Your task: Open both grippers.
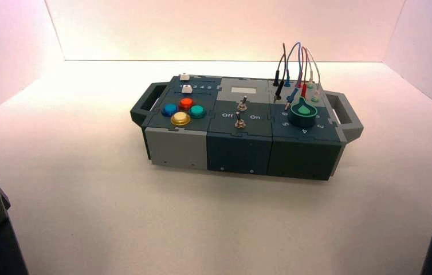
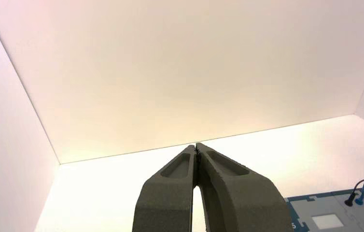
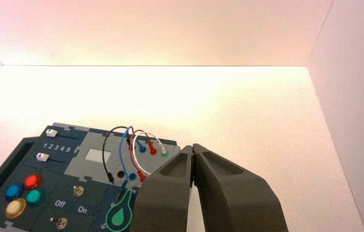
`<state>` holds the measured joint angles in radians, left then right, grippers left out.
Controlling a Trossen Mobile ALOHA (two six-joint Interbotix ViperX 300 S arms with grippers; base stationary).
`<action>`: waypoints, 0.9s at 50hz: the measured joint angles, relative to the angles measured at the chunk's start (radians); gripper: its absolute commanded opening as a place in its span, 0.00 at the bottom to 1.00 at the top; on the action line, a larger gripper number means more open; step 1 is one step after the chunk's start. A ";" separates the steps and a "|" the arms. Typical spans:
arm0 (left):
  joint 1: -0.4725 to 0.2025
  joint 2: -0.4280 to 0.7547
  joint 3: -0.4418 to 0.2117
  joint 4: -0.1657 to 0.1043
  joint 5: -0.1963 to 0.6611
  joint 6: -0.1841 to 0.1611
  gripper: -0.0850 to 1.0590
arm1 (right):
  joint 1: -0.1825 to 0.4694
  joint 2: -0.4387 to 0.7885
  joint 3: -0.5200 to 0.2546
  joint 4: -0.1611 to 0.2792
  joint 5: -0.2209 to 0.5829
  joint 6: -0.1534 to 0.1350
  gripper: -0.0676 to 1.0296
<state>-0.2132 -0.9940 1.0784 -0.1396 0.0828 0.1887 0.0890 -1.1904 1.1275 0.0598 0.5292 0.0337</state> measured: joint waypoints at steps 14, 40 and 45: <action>0.000 0.000 0.000 0.000 0.000 0.002 0.05 | 0.000 -0.002 0.000 0.000 0.000 0.000 0.04; 0.000 0.037 0.000 0.002 -0.031 0.003 0.94 | 0.020 0.000 0.008 -0.002 -0.064 -0.017 0.97; 0.000 0.051 0.000 0.002 -0.034 0.015 0.97 | 0.020 0.000 0.012 -0.002 -0.074 -0.018 0.97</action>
<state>-0.2132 -0.9434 1.0784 -0.1381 0.0491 0.2040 0.1089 -1.1904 1.1397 0.0583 0.4556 0.0153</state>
